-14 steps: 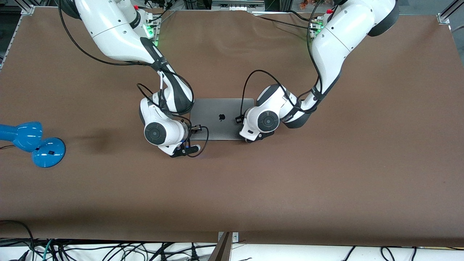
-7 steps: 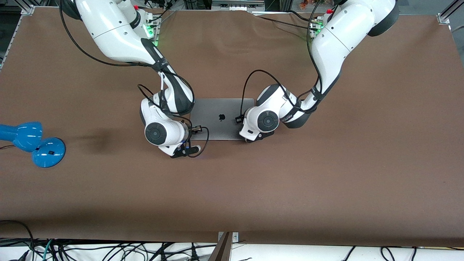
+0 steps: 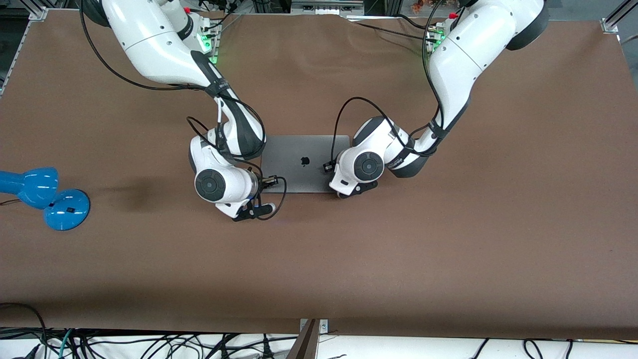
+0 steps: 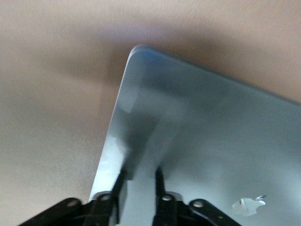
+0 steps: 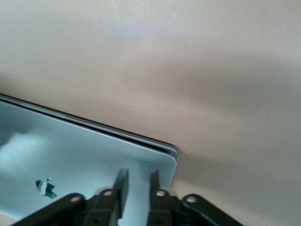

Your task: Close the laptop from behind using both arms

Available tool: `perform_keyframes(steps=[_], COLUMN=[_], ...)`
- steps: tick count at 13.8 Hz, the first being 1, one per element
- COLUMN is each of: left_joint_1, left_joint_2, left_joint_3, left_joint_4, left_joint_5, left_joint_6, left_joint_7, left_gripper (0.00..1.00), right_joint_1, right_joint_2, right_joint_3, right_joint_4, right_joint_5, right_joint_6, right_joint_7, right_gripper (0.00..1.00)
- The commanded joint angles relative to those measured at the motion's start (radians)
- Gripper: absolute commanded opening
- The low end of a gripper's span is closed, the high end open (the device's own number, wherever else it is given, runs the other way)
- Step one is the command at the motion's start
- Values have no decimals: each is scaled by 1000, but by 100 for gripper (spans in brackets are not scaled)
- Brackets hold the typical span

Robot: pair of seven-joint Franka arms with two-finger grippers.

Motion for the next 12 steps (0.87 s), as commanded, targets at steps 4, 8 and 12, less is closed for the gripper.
perform_keyframes(steps=[4, 8, 12], left_joint_1=[17, 115, 219], left_joint_2=[-75, -202, -385], left_joint_3=[3, -20, -21], left_joint_4=[15, 12, 12], left_joint_5=[30, 27, 17], left_joint_6=[-75, -234, -426], left_joint_7=[18, 116, 272], left_gripper=[100, 100, 100], right_joint_1=[-17, -128, -242], right_joint_2=[-74, -228, -370], right_joint_3=[-65, -67, -67], right_joint_4=[54, 51, 51], right_joint_5=[-24, -24, -53], right_joint_6=[-85, -211, -353], right_joint_7=[2, 75, 75], right_gripper=[100, 100, 100])
